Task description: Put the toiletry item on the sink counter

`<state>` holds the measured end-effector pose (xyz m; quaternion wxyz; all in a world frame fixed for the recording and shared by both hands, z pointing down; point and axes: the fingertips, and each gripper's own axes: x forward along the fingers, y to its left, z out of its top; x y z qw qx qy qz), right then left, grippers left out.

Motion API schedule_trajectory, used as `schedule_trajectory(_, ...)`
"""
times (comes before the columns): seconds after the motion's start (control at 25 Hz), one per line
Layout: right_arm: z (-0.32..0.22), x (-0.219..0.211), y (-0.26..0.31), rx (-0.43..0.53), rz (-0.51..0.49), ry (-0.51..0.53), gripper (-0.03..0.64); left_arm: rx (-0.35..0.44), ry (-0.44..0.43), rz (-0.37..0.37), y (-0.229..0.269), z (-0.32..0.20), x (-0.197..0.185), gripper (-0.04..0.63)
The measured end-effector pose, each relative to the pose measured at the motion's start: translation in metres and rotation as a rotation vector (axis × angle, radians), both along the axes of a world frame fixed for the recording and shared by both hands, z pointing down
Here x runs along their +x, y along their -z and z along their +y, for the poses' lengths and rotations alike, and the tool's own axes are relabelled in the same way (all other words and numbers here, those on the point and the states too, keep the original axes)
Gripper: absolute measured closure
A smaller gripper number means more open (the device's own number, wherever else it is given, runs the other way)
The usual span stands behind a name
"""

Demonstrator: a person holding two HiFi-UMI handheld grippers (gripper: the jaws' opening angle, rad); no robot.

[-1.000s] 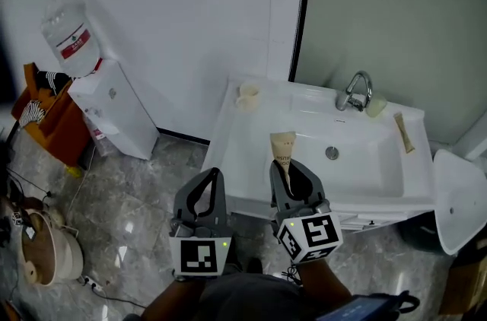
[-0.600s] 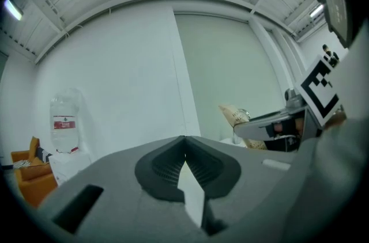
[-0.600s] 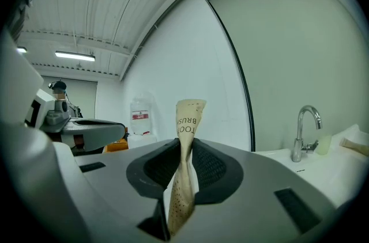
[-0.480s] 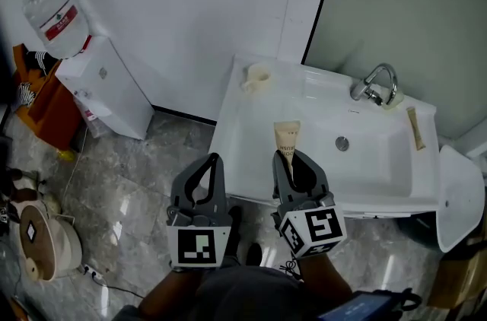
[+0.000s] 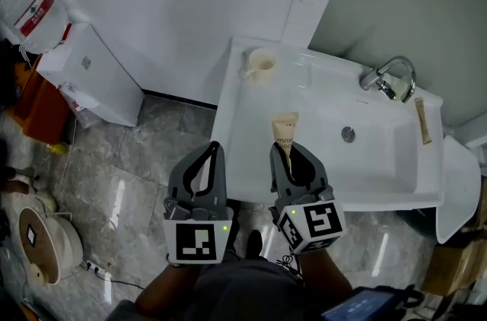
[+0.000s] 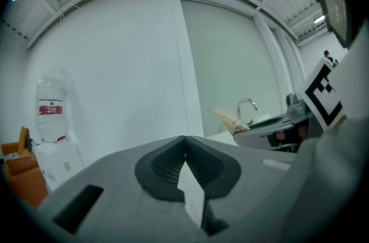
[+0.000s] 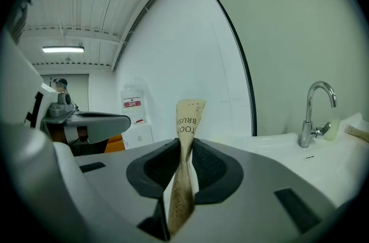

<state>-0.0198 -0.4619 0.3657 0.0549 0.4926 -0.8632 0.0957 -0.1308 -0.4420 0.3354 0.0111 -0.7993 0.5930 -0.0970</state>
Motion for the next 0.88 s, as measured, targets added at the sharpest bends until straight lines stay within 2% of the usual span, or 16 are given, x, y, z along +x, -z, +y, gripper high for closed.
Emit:
schedule_trajectory(0.28, -0.025, -0.005, -0.029, -0.061, 0.025, -0.012, 0.551, -0.046, -0.008, 0.025, -0.024, -0.033, -0.006, 0.583)
schedule_trajectory(0.88, -0.06, -0.01, -0.088, -0.193, 0.036, -0.01, 0.551, -0.166, -0.029, 0.028, -0.081, -0.077, -0.004, 0.583)
